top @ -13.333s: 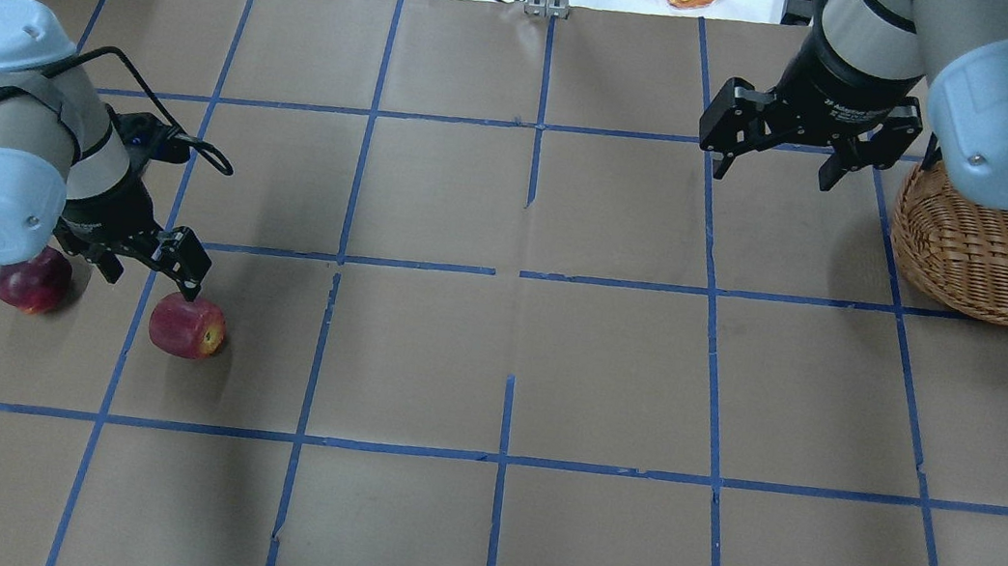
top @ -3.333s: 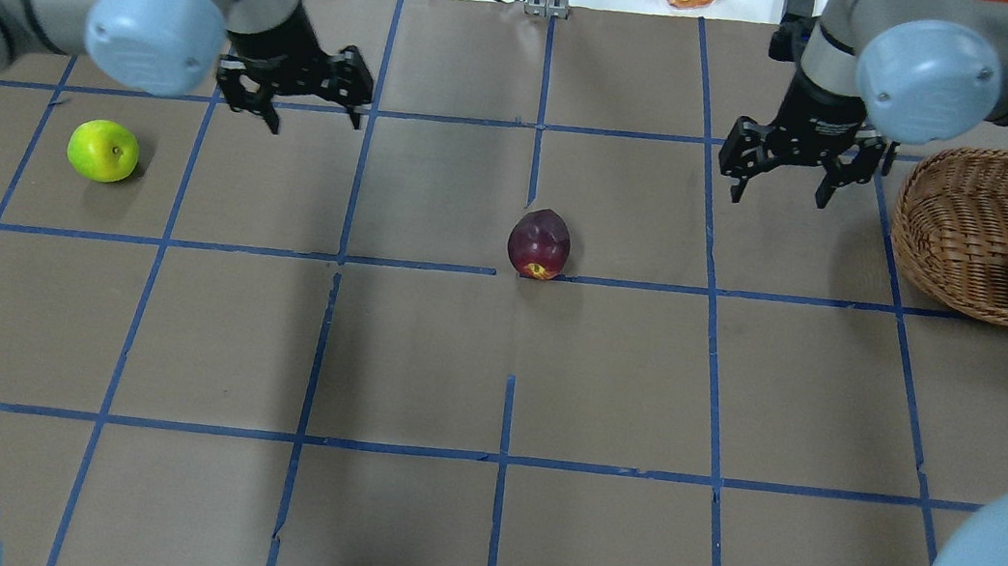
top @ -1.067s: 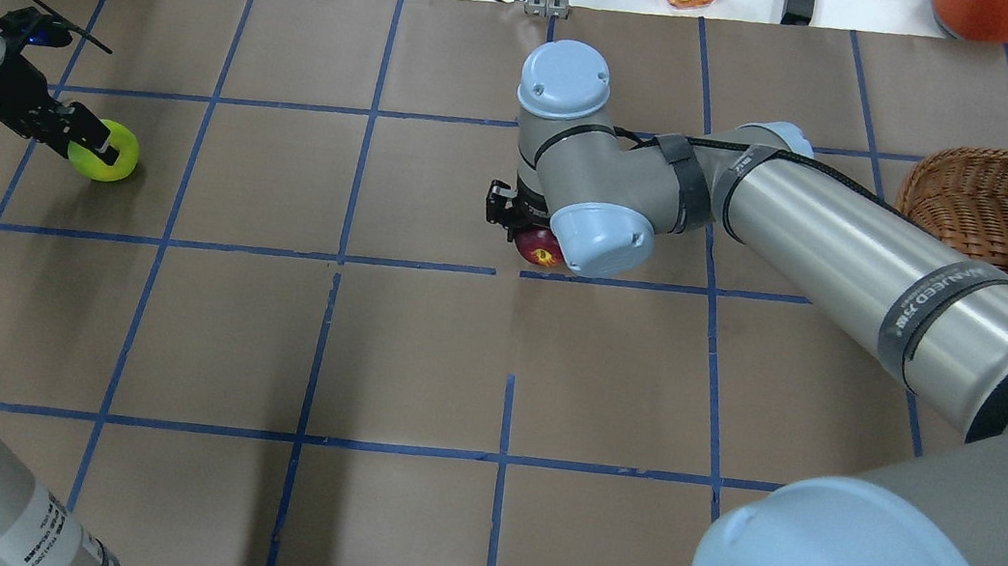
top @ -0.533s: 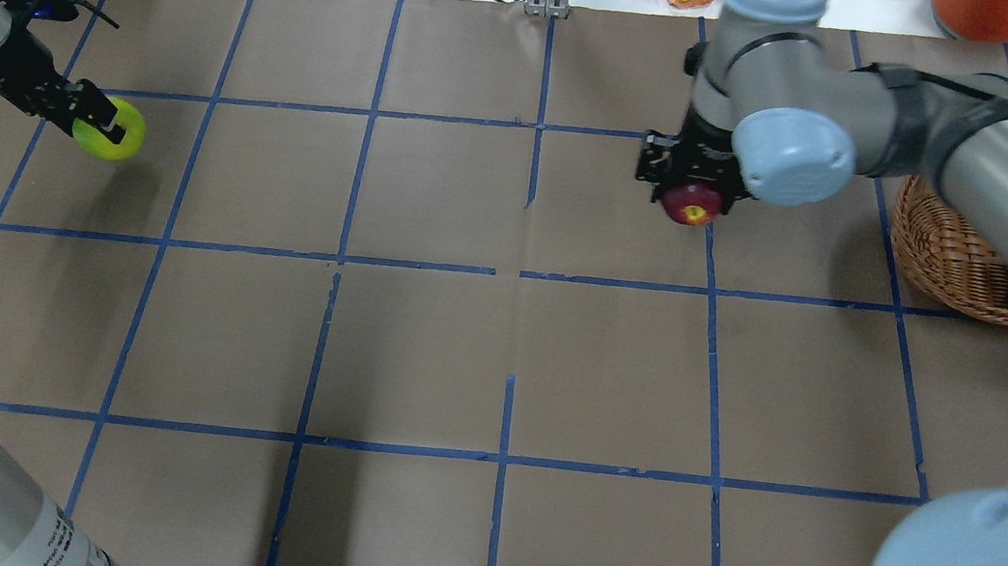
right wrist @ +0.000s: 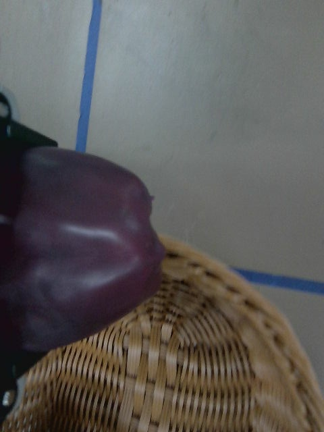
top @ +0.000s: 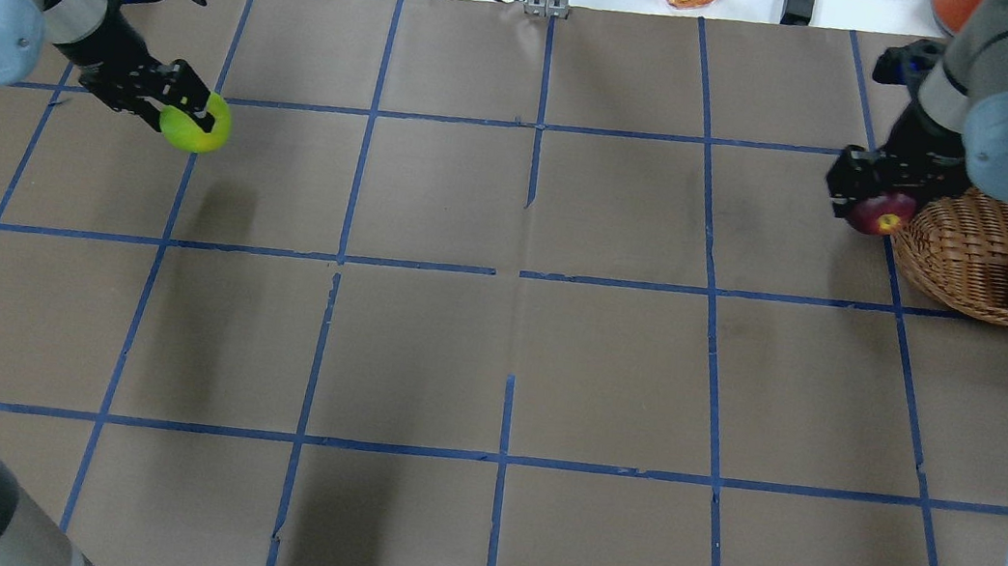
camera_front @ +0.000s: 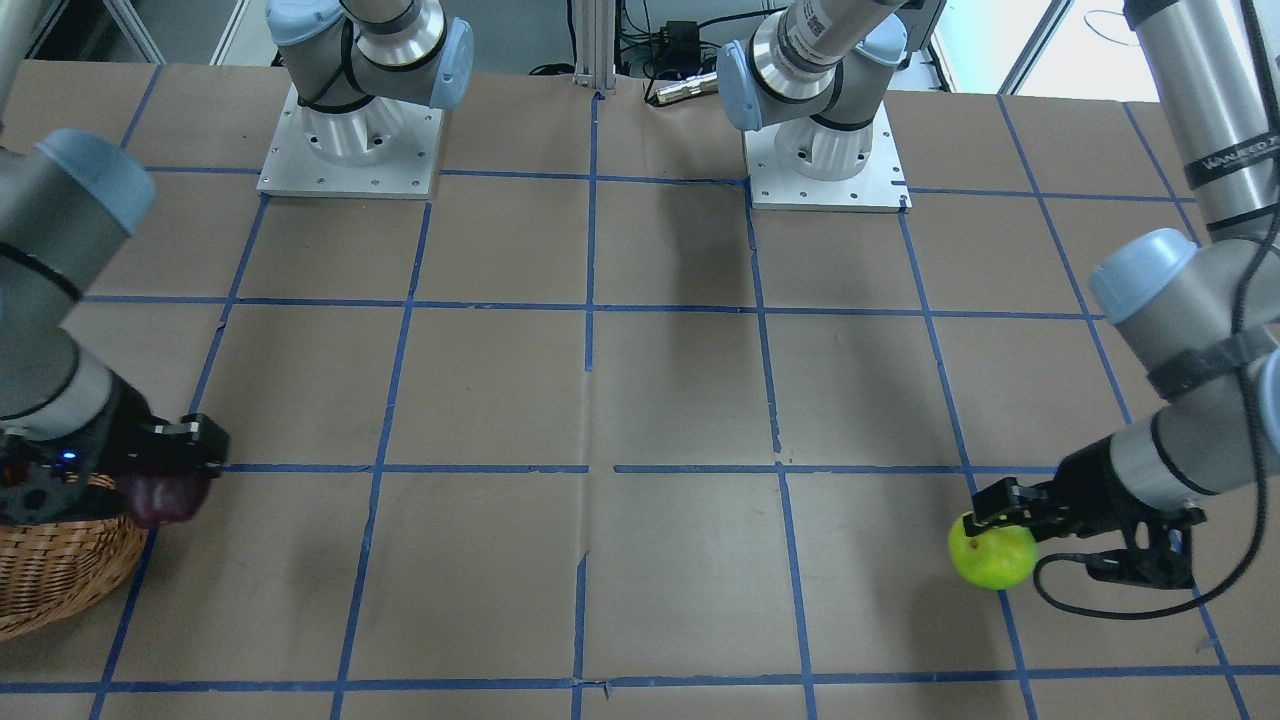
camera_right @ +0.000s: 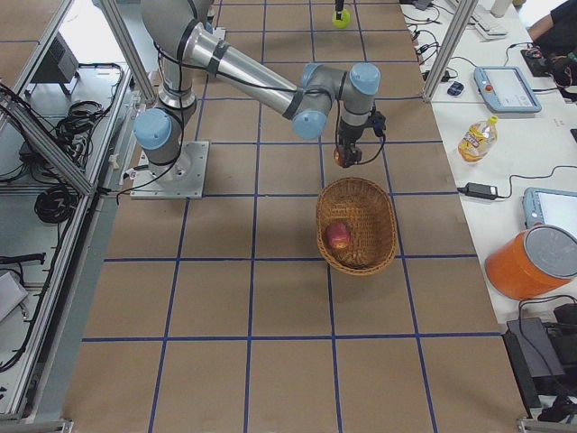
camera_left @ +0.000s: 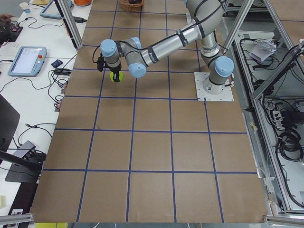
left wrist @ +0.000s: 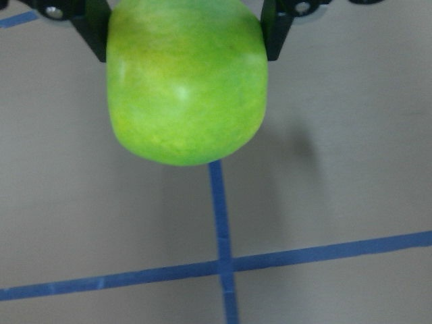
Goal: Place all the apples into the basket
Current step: 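Drop the dark apple into the basket while left lifts green apple, then set the green apple at table center with left while right withdraws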
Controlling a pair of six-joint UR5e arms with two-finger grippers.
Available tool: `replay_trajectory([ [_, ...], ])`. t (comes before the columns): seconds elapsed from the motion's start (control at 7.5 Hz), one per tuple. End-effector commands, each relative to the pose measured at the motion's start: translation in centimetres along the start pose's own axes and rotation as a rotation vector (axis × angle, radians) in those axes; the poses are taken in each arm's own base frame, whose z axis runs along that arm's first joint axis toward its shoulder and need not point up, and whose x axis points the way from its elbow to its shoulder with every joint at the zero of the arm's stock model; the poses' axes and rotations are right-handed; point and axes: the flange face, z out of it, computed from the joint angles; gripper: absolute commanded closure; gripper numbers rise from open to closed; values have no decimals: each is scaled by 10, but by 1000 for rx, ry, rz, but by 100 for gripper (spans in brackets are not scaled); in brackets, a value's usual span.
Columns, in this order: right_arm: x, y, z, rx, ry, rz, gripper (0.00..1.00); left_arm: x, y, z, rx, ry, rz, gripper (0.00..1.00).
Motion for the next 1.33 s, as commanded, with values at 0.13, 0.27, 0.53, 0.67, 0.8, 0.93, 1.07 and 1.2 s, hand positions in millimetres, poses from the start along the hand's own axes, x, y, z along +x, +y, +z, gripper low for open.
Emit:
replay_trajectory([
  [0.13,67,30,15,-6,-25,-24,33,227,54,35,23,-7,-147,80],
  [0.27,68,30,16,-8,-25,-24,1,269,71,60,38,-102,-122,80],
  [0.53,68,29,14,-6,-23,-27,0,333,107,100,40,-154,-168,80],
  [0.67,68,29,14,-6,-23,-27,0,355,125,117,25,-161,-164,78],
  [0.8,67,31,14,-10,-26,-24,0,357,130,132,23,-162,-152,66],
  [0.93,60,30,10,-12,-27,-29,0,353,134,144,24,-162,-138,37],
  [1.07,48,30,10,-20,-33,-44,0,346,130,141,69,-166,-93,0],
  [1.2,20,23,13,-29,-41,-78,0,336,117,122,105,-192,-50,0],
])
